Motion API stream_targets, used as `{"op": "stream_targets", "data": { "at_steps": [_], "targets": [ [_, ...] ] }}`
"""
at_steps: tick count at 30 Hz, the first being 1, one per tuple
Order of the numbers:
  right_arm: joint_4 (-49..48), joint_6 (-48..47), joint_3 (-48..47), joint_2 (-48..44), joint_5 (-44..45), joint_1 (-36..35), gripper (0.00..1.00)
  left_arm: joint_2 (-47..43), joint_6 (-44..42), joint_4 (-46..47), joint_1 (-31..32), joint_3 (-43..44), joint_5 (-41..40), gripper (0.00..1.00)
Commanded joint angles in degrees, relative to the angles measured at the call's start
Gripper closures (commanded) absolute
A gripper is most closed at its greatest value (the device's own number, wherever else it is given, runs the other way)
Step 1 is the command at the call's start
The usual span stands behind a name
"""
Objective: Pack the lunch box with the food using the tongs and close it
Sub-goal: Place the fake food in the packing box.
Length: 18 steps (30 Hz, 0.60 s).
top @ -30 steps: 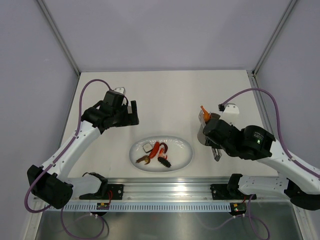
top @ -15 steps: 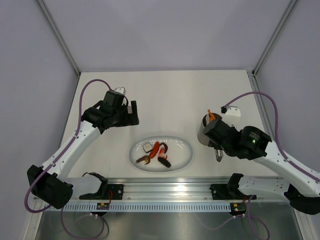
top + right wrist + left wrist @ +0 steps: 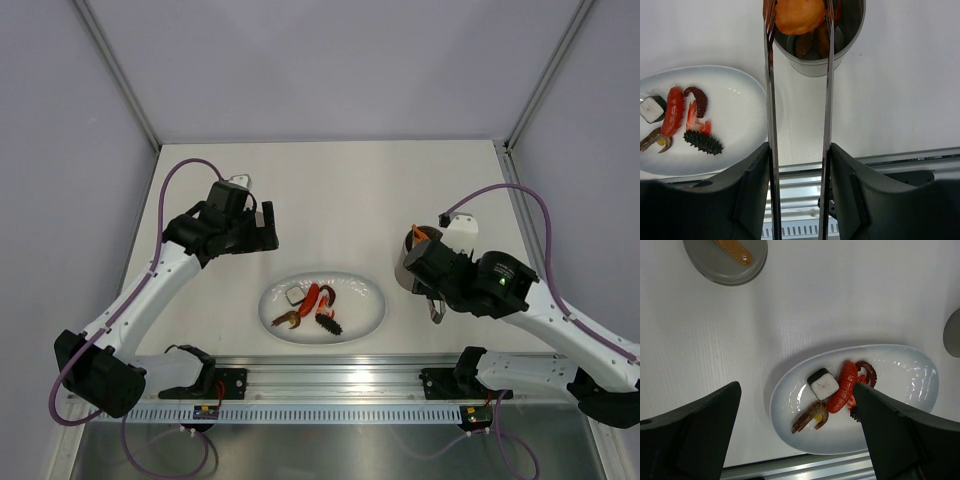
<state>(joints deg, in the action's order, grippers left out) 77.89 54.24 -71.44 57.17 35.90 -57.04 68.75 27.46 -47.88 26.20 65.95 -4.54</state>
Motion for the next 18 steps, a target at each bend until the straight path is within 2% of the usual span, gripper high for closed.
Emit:
{"op": "stream_targets", "data": {
  "at_steps": [1, 12, 14, 16, 17, 18],
  "targets": [
    [15.8, 0.6, -0.7, 0.3, 1.8, 0.5, 0.44, -0.1, -0.3, 2.5, 0.2, 0.2, 1.1, 0.01],
    [15.7, 0.1, -1.4, 1.1, 1.9, 0.5, 0.44, -0.3, -0.2, 2.6, 0.3, -0.2, 0.9, 0.01],
    [15.7, -0.2, -2.4, 1.2, 2.0, 0.5, 0.5, -0.4, -0.2, 2.5, 0.3, -0.2, 0.9, 0.01],
    [15.7, -0.7, -3.3, 1.3, 2.1, 0.4, 0.6, -0.4, -0.2, 2.5, 0.2, -0.3, 0.8, 0.01],
    [15.7, -1.1, -4.6, 1.4, 1.9, 0.5, 0.68, -0.5, -0.2, 2.5, 0.3, -0.3, 0.8, 0.01],
    [15.7, -1.4, -5.3, 1.8, 1.8, 0.5, 0.72, -0.5, -0.2, 2.5, 0.3, -0.4, 0.8, 0.01]
  ]
}}
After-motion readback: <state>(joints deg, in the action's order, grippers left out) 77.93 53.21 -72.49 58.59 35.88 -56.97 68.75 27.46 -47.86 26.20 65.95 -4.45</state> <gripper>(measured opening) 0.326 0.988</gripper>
